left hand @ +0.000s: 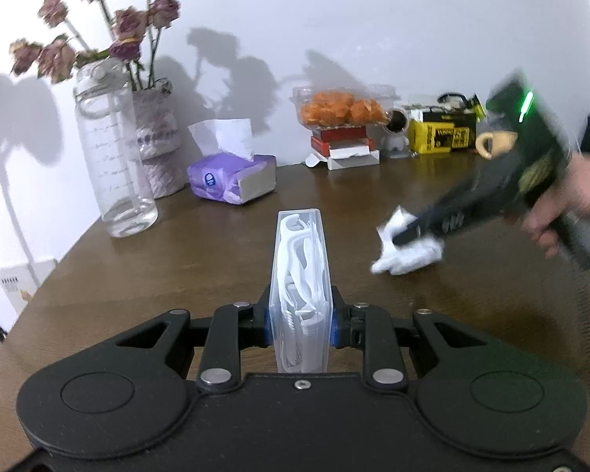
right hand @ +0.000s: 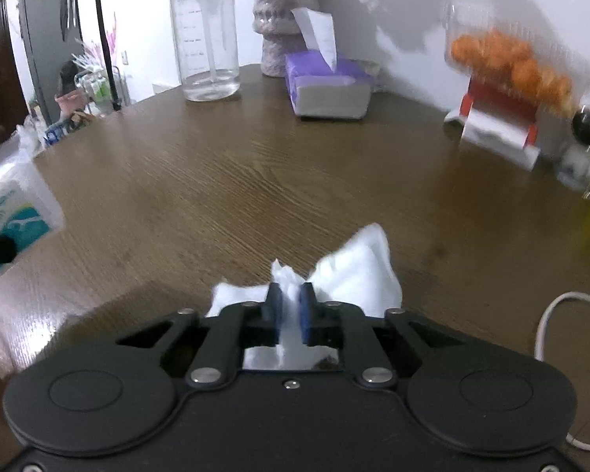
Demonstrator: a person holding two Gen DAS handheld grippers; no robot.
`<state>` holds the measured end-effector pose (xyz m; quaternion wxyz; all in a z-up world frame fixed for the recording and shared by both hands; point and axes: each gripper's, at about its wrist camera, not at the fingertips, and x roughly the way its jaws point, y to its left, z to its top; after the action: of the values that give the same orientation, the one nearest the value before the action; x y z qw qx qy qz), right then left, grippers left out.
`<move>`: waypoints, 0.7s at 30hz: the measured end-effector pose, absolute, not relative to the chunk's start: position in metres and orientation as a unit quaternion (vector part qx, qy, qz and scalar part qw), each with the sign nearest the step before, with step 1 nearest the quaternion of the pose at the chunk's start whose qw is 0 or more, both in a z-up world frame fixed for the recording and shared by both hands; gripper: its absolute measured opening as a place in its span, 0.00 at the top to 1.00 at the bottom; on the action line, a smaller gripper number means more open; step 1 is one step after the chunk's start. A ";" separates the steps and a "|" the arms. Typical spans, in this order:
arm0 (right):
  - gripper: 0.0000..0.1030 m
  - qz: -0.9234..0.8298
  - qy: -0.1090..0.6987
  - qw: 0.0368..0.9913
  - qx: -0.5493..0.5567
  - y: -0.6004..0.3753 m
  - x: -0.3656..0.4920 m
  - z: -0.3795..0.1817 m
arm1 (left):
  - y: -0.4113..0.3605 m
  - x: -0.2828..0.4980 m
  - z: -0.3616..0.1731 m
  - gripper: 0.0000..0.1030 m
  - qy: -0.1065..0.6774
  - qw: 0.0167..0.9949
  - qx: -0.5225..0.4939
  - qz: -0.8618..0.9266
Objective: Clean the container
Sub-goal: 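Lift the floss box with the left gripper while the right gripper grasps the white tissue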
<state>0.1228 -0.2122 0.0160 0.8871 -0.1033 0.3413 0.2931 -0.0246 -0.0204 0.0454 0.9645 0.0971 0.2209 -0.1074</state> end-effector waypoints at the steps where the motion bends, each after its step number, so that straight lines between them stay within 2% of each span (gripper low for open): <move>1: 0.92 0.312 0.321 0.890 -0.088 -0.212 0.112 0.027 | -0.024 -0.025 0.043 0.76 0.218 0.964 0.110 -0.110; 5: 0.92 0.439 0.234 0.865 -0.061 -0.198 0.043 0.081 | -0.039 -0.028 0.038 0.76 0.201 0.960 0.150 -0.121; 9: 0.92 0.498 0.220 0.833 -0.095 -0.178 -0.001 0.090 | -0.049 -0.033 0.037 0.76 0.187 0.959 0.164 -0.138; 14: 0.92 0.417 0.219 0.880 -0.058 -0.195 0.017 0.092 | -0.053 -0.036 0.038 0.76 0.179 0.957 0.175 -0.143; 18: 0.92 0.509 0.213 0.823 -0.137 -0.169 -0.019 0.088 | -0.051 -0.035 0.038 0.76 0.180 0.959 0.169 -0.142; 21: 0.92 0.439 0.210 0.868 -0.104 -0.185 -0.001 0.090 | -0.048 -0.038 0.040 0.76 0.178 0.960 0.164 -0.144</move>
<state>-0.0009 -0.1845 0.0902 0.8676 -0.1040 0.2098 0.4386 -0.0381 -0.0482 0.0397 0.9596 0.1637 0.1776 -0.1442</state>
